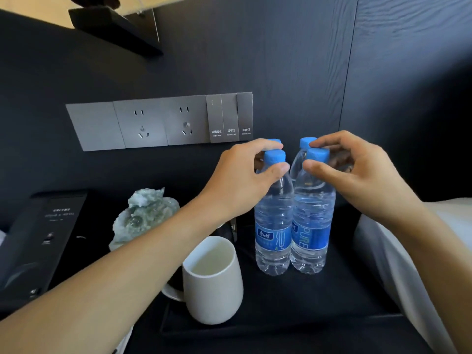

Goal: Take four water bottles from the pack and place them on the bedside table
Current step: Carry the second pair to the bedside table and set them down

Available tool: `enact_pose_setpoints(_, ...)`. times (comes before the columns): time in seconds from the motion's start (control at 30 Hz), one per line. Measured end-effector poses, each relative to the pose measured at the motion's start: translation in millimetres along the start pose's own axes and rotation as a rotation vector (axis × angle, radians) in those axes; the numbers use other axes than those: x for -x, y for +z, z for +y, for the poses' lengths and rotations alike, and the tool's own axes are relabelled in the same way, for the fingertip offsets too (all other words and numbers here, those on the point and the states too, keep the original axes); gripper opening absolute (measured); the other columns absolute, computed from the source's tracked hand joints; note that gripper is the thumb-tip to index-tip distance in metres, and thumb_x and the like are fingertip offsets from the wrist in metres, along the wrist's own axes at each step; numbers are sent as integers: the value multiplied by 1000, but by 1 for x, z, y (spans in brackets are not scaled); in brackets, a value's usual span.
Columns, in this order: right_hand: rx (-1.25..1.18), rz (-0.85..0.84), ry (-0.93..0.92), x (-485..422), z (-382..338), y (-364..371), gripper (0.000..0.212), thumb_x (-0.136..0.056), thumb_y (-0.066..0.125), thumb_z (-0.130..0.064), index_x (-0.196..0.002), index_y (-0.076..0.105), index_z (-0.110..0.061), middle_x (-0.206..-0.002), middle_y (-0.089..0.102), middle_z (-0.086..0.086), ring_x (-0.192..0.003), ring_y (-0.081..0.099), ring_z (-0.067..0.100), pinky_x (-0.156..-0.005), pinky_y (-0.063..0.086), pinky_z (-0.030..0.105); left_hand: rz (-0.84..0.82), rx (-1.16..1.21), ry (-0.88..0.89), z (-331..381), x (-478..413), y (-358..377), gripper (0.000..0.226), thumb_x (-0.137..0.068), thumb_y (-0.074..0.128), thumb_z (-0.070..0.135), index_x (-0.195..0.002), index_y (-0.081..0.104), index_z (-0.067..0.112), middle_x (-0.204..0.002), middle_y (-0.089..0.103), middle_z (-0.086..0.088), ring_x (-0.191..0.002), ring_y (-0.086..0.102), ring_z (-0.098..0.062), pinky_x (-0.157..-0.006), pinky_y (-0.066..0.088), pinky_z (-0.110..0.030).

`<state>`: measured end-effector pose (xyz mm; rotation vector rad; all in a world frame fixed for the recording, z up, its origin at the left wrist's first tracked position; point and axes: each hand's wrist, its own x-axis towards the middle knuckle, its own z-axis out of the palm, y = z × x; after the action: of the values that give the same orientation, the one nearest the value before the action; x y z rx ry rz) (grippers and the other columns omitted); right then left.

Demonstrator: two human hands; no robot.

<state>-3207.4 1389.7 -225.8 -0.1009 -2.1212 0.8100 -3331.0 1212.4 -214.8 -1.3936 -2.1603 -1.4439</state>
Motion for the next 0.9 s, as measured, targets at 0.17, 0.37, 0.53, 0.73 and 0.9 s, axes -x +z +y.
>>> enact_pose_setpoints(0.17,114,108,-10,1,-5,8,32,-79,79,-48,-104,67,-33,-84,62,-5,-68,60,12,-64,45,15,65,-8,-22,2,-3,6,34,-84,82,31,-114,72,18,-99,69,13,-72,62,4,-69,46,-7)
enact_pose_setpoints(0.37,88,106,14,1,-4,4,28,-79,82,-42,-102,71,-32,-79,65,-7,-65,57,4,-62,46,8,43,17,-16,-2,0,-1,33,-93,71,33,-124,74,21,-108,74,15,-94,69,-3,-86,53,-16)
enact_pose_setpoints(0.53,43,53,20,-1,-4,-1,29,-80,82,-38,-107,71,-32,-85,70,-1,-74,63,14,-73,54,29,33,29,-10,-4,0,-1,31,-94,72,30,-123,73,19,-101,77,8,-90,71,-4,-84,54,-16)
enact_pose_setpoints(0.73,50,-37,11,-1,-3,-9,27,-87,76,-29,-114,70,-27,-96,73,-11,-80,67,3,-72,45,7,80,56,-32,-6,-1,5,27,-89,78,32,-111,72,18,-88,74,12,-74,65,2,-74,52,-10)
enact_pose_setpoints(0.9,184,39,-38,4,-9,-3,24,-87,73,-40,-109,70,-30,-92,69,-15,-74,64,1,-66,42,6,88,73,-43,-6,0,7,26,-89,77,33,-111,71,20,-92,76,8,-82,70,-7,-79,57,-20)
